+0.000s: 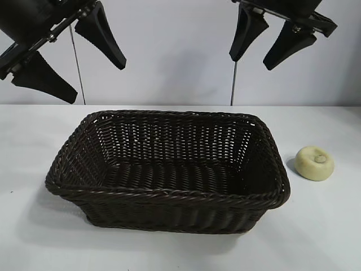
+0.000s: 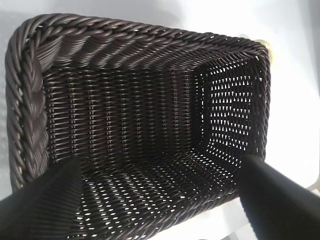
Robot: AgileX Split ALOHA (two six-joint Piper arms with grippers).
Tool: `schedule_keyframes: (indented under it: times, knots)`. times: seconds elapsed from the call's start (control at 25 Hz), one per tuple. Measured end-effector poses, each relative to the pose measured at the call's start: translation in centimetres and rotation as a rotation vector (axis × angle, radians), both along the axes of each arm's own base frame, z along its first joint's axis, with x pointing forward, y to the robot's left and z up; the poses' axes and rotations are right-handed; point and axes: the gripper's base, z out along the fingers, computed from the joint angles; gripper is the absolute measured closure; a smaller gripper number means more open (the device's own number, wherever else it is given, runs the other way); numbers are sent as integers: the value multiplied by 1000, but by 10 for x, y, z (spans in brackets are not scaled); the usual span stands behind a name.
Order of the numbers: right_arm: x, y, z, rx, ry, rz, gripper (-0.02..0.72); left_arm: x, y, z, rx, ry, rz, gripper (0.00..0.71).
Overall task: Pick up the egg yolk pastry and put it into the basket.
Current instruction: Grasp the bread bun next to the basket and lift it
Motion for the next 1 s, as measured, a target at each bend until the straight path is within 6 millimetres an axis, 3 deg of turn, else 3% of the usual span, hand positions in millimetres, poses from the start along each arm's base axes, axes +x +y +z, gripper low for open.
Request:
schedule_keyframes:
  times: [0.28, 0.52, 1.0]
  knots:
    - [-2, -48, -2, -20, 67, -93, 230, 0, 0, 0, 0, 1, 0, 98]
    - [0, -54, -9, -43, 87, -96, 230, 0, 0, 0, 0, 1, 0, 98]
    - [24, -55, -91, -51, 314, -84, 230, 0, 0, 0, 0, 1, 0, 98]
